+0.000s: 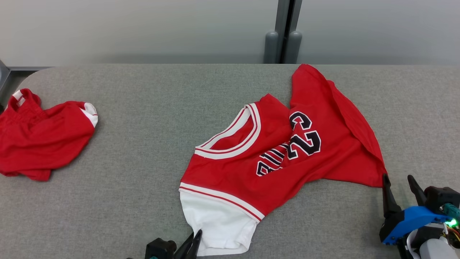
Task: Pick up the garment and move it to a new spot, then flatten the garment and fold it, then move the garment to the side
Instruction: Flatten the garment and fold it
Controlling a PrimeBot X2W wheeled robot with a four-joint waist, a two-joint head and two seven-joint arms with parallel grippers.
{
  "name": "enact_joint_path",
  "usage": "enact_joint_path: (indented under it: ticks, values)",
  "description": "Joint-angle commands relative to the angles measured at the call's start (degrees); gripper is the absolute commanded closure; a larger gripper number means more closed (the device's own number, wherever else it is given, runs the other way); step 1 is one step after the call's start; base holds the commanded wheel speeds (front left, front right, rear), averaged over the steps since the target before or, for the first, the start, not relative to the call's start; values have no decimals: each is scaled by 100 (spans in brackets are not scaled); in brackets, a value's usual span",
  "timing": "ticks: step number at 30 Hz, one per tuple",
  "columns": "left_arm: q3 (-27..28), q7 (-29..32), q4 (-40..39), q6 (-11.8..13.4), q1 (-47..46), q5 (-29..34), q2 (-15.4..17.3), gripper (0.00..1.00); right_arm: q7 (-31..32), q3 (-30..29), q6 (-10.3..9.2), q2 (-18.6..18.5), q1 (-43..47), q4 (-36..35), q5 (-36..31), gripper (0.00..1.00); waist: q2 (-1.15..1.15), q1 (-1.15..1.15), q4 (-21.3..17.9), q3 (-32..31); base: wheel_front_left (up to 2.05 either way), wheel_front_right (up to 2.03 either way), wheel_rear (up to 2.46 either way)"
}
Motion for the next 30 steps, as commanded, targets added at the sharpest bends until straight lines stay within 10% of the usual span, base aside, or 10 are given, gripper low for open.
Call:
enact_joint_path:
  ticks: [1,16,18,30]
  values:
    - [28,-54,-21,30,-140,-21,26,100,-31,19,3,-44,-143,123,-21,0,0,0,39,38,0,0,0]
    - [-10,-290,-277,80,-301,-43,-27,100,-16,136,3,35,-536,1227,167,0,0,0,224,221,0,0,0]
    - [10,-343,-309,100,-306,-54,-22,100,-48,281,9,114,-598,1301,231,100,0,0,210,225,0,0,0]
    - [305,-498,-443,208,-126,-312,35,100,-114,663,5,112,-120,710,456,100,0,0,19,-178,0,0,0]
